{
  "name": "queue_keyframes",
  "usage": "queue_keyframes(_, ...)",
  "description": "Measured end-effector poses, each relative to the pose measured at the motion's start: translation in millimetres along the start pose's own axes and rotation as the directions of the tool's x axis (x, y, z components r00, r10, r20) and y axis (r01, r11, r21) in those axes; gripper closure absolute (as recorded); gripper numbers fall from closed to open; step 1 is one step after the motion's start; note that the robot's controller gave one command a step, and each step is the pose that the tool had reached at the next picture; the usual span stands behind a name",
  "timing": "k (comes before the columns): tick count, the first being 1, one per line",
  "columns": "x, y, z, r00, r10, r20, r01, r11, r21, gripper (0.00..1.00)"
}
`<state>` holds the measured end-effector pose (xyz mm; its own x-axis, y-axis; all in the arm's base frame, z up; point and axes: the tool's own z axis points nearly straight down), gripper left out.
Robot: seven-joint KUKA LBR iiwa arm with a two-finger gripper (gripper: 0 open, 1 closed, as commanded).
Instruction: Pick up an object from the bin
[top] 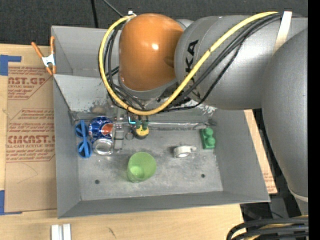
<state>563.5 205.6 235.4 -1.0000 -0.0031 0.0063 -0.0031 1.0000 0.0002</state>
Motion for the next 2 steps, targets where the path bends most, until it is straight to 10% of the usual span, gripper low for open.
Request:
queue_keyframes(1, 11.8, -1.0, 142.2, 0.999, -0.045, 0.0, 0.045, 0.999, 0.001, 0.0)
queue_keyframes(2, 8.5, 0.2, 136.1, 0.999, -0.044, 0.01, 0.044, 0.999, -0.003, 1.0)
